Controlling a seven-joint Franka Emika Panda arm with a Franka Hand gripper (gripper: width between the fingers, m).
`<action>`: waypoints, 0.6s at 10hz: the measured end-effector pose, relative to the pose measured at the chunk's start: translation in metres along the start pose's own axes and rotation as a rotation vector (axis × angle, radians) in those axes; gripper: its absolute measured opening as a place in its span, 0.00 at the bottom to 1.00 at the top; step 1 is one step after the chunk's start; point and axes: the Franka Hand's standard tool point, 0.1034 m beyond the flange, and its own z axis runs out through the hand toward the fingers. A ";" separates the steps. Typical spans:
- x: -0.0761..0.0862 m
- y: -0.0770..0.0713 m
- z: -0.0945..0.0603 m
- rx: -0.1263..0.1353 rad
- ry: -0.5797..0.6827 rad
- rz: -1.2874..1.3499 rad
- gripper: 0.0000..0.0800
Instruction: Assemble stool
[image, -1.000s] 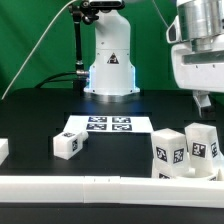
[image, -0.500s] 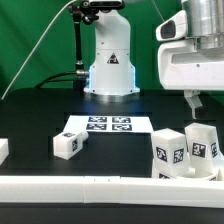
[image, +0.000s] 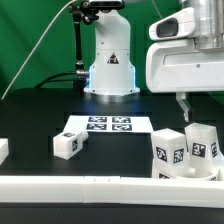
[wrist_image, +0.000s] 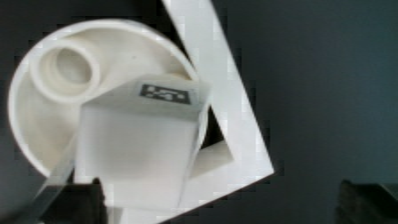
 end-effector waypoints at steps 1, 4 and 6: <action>0.000 -0.001 0.000 -0.007 0.003 -0.073 0.81; 0.003 0.002 0.000 -0.008 0.014 -0.264 0.81; 0.003 0.004 0.002 -0.023 0.014 -0.419 0.81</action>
Offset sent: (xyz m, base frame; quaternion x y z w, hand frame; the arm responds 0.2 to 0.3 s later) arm 0.0000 0.0000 0.0000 0.0000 0.0000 -0.1938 0.9810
